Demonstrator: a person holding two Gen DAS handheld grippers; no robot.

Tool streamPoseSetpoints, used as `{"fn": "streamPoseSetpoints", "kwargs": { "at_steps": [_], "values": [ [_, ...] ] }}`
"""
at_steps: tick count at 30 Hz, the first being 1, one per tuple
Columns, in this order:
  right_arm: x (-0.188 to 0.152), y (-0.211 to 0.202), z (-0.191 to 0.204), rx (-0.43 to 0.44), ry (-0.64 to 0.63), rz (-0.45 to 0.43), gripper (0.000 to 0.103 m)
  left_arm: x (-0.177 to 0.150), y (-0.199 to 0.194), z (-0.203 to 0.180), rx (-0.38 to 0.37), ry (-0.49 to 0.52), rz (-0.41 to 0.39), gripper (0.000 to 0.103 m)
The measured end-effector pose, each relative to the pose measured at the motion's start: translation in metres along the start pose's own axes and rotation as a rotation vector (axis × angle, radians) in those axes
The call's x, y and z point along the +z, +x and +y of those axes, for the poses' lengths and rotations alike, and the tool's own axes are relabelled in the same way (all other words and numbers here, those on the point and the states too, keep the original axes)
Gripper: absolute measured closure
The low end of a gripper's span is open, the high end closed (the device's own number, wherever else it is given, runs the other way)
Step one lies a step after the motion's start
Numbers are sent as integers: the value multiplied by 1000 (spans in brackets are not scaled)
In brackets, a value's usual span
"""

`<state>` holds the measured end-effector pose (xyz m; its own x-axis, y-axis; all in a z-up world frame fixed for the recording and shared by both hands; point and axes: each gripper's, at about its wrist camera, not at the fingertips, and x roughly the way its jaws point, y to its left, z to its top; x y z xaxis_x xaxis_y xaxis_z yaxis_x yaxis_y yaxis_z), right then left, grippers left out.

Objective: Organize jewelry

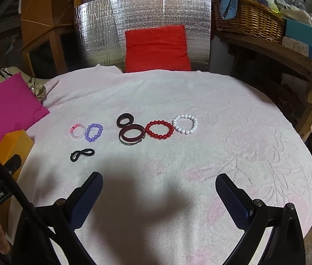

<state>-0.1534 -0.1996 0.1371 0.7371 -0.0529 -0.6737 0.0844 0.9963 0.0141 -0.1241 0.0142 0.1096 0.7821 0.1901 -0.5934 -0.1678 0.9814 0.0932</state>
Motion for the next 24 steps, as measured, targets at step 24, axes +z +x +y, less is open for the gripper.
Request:
{"fn": "streamPoseSetpoints", "kwargs": {
  "at_steps": [24],
  "values": [
    [-2, 12, 1, 30, 26, 68, 0, 0, 7, -9, -8, 17, 34, 0]
  ]
}}
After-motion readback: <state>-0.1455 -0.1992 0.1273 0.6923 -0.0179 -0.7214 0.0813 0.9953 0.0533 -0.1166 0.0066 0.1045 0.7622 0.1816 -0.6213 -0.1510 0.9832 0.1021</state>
